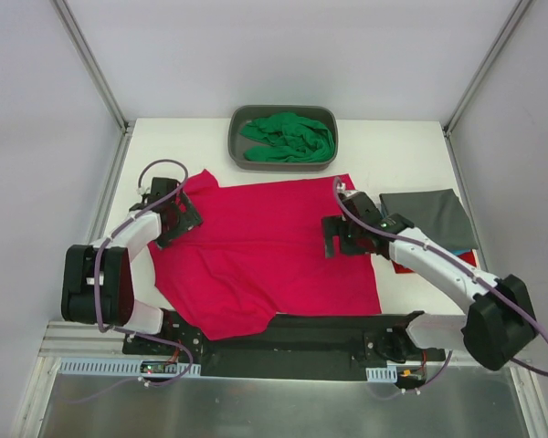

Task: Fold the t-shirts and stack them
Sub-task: Flatten out the tshirt

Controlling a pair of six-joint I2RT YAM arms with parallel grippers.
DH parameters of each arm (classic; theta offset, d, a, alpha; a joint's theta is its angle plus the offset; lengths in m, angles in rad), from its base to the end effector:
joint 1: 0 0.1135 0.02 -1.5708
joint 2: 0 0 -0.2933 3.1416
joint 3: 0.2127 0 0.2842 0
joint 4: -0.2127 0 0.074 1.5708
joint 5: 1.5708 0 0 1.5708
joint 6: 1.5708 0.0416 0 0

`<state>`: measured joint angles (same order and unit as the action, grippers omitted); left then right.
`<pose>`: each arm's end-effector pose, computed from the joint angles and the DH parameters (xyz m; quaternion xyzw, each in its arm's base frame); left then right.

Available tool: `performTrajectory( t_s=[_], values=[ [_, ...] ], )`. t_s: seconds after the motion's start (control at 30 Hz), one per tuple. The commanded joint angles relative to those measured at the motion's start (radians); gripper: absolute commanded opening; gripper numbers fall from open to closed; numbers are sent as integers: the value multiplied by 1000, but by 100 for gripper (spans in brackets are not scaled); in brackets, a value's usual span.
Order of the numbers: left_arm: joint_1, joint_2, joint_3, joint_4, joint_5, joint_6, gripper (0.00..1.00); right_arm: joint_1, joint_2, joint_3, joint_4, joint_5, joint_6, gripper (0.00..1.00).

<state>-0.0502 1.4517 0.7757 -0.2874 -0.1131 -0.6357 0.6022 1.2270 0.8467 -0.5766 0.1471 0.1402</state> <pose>0.3051 -0.0106 0.1830 -0.2911 0.9073 -0.0496 0.2993 0.2241 0.1466 0.2481 -0.1960 0.9305 0.0440 0.3062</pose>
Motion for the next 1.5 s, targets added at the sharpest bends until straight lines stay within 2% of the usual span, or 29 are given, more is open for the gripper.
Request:
performTrajectory(
  t_s=[0.0,0.1,0.3,0.4,0.57,0.73,0.87,1.1,1.23,1.33,1.47],
  values=[
    [13,-85,17,-10,88,28,99,33,112,66,109,-133,-45,96],
    [6,-122,5,-1,150,24,99,36,199,92,121,-90,-53,96],
    [1,-120,-29,8,119,10,99,-17,345,118,101,52,-42,96],
    [1,-96,-32,8,87,8,99,-85,364,109,75,115,-27,96],
    [1,-74,-24,8,59,11,99,-125,324,86,60,198,-28,96],
    [1,-59,-20,8,67,18,99,-125,279,95,75,148,-43,96],
    [1,-77,-16,8,81,22,99,-65,247,118,121,53,-118,96],
    [3,-12,49,8,70,36,99,-41,451,245,147,-23,-110,96],
    [3,79,117,7,90,71,99,-70,572,299,133,-11,-100,96],
    [3,162,189,1,92,94,99,-146,618,308,129,-24,-82,96],
    [3,286,305,-4,104,117,99,-226,652,337,143,-128,-83,96]
  ],
)
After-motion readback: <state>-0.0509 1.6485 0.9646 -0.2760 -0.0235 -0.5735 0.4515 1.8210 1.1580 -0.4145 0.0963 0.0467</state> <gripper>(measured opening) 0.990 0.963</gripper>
